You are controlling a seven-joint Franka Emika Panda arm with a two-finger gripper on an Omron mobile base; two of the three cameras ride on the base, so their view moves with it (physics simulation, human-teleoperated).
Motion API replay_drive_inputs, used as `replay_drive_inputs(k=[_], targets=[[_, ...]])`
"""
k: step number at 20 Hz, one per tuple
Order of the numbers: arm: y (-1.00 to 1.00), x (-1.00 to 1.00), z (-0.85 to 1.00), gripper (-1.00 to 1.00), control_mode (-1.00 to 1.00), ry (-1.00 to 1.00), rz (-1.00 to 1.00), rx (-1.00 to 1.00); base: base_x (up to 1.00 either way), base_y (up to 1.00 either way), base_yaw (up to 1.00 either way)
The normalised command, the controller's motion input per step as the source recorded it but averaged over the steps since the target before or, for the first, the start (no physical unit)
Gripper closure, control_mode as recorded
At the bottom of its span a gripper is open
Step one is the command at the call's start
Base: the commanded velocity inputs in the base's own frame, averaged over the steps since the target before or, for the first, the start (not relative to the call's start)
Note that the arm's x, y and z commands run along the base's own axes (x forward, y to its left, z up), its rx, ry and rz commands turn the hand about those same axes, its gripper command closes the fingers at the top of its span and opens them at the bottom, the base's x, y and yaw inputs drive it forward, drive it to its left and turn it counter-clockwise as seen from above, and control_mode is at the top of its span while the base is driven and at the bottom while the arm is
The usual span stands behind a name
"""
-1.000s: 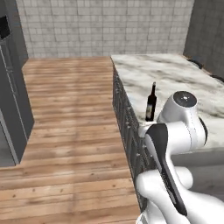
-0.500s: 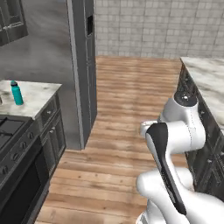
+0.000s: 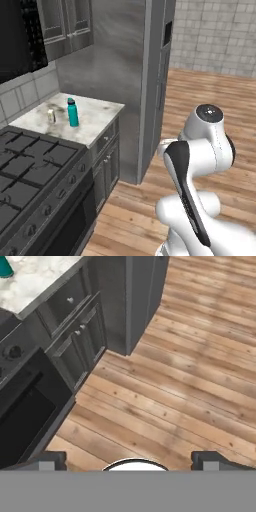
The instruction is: Move the drinks to the dining counter.
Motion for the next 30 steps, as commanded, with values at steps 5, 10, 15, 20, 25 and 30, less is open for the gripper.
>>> replay_drive_inputs(k=[5, 10, 15, 20, 25, 30], targets=[[0.0, 0.0, 0.0, -1.0, 1.0, 0.0, 0.0, 0.0, 0.95, -0.24, 0.13], [0.0, 0.0, 0.0, -1.0, 1.0, 0.0, 0.0, 0.0, 0.89, -0.01, 0.12], [0.0, 0.0, 0.0, -1.0, 1.0, 0.0, 0.0, 0.0, 0.59, 0.0, 0.35], [0.0, 0.0, 0.0, -1.0, 1.0, 0.0, 0.0, 0.0, 0.31, 0.0, 0.45], [0.0, 0.0, 0.0, -1.0, 1.0, 0.0, 0.0, 0.0, 0.28, 0.02, 0.6], [0.0, 0.0, 0.0, -1.0, 1.0, 0.0, 0.0, 0.0, 0.56, 0.0, 0.64]])
